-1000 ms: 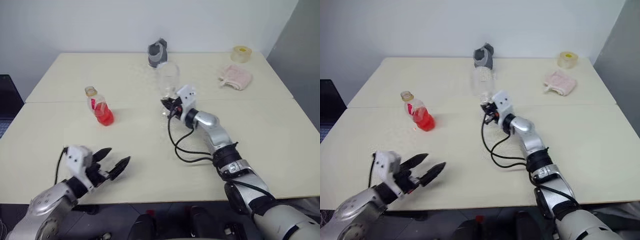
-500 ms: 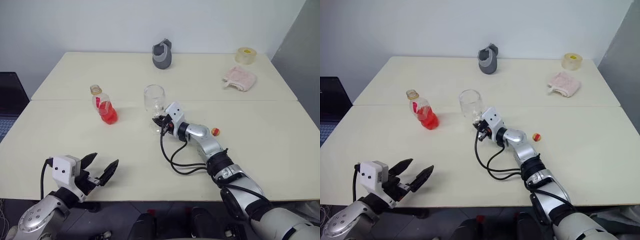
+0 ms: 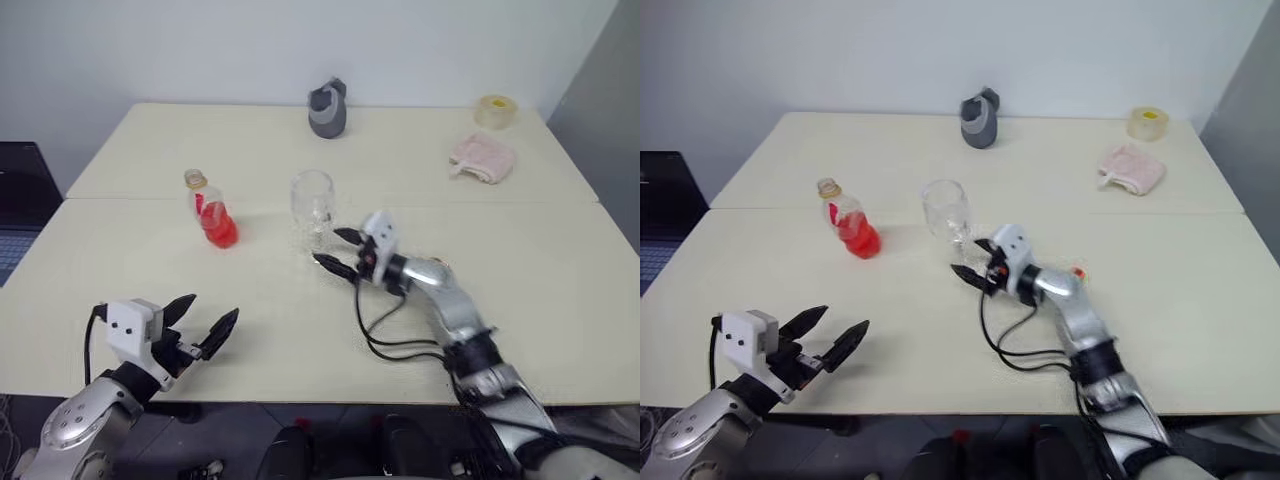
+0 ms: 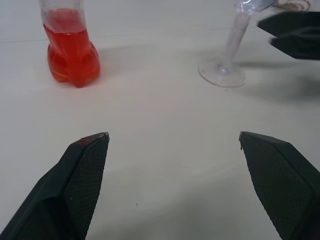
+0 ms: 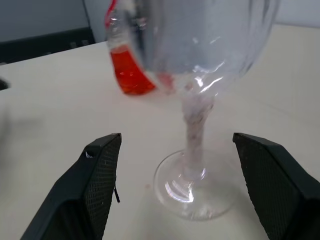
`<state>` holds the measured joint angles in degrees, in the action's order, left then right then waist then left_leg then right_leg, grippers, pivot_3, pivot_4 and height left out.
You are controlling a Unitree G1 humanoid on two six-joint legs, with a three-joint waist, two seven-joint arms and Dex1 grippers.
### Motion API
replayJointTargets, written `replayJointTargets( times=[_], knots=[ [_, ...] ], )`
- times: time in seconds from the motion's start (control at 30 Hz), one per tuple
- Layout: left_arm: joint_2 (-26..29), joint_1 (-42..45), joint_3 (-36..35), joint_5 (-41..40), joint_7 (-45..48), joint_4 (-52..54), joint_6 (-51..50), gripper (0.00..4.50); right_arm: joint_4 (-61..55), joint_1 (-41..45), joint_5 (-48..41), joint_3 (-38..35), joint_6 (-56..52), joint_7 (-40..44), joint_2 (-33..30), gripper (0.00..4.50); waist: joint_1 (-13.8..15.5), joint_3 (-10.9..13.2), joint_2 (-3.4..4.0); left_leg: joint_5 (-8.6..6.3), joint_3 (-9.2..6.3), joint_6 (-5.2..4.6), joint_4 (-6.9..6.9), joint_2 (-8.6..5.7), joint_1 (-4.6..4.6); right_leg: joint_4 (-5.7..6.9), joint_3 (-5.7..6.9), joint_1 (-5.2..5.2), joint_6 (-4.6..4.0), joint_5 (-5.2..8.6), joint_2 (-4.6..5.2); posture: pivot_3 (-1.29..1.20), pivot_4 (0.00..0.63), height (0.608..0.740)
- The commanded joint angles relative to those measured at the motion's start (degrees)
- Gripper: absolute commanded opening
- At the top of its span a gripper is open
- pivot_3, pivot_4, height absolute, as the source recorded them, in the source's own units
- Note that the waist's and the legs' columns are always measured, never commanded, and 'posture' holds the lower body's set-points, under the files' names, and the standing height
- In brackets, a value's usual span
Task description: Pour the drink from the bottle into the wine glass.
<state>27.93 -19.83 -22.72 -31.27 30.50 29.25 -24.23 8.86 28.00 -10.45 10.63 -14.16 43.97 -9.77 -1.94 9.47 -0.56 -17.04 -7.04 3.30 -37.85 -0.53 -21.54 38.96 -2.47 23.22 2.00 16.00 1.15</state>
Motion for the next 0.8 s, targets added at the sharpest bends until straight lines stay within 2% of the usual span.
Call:
replayJointTargets(
  times=[0.03,0.2,0.33,0.63,0.8],
  knots=[
    [-0.28,1.66,-0.53,1.35,-1.48,-0.96,1.55,4.50,-17.06,-5.75,-4.13,0.19,-7.11,1.96,-4.34,3.84,0.05,0.00,0.00,0.00,0.00,0.00,0.00,0.00,0.00,0.01,0.00,0.00,0.00,0.00,0.00,0.00,0.150,0.740],
    [-1.12,6.45,-0.73,3.83,-4.99,-5.52,2.66,4.50,-32.15,-12.46,-10.21,-2.19,-14.20,1.72,-9.70,3.84,-0.21,0.00,0.00,0.00,0.02,0.00,0.02,0.06,0.05,0.01,-0.01,0.00,0.00,0.00,-0.02,0.00,0.150,0.740],
    [-1.98,11.77,-0.54,4.75,-7.51,-9.78,2.68,4.50,-38.54,-13.39,-14.18,-3.42,-17.48,-0.70,-10.06,3.84,-0.06,-0.02,-0.04,0.00,0.01,0.00,0.02,0.06,0.05,0.01,0.01,-0.01,-0.01,0.00,-0.04,0.00,0.150,0.740],
    [-0.56,22.91,2.17,7.90,-5.72,-20.55,4.65,4.50,-41.97,-11.78,-16.48,-2.88,-20.74,-7.17,-7.55,3.84,0.13,-0.03,-0.08,0.02,-0.02,0.04,-0.01,-0.01,0.02,0.00,0.05,-0.03,0.00,0.00,-0.03,0.00,0.150,0.740],
    [1.12,26.89,3.11,9.57,-3.49,-26.62,7.45,4.50,-42.94,-11.82,-18.05,-3.58,-19.52,-7.04,-7.71,3.84,0.09,-0.03,-0.08,0.02,-0.03,0.04,0.00,0.02,0.02,0.01,0.07,-0.01,0.00,0.00,-0.04,0.00,0.150,0.740]
  ],
)
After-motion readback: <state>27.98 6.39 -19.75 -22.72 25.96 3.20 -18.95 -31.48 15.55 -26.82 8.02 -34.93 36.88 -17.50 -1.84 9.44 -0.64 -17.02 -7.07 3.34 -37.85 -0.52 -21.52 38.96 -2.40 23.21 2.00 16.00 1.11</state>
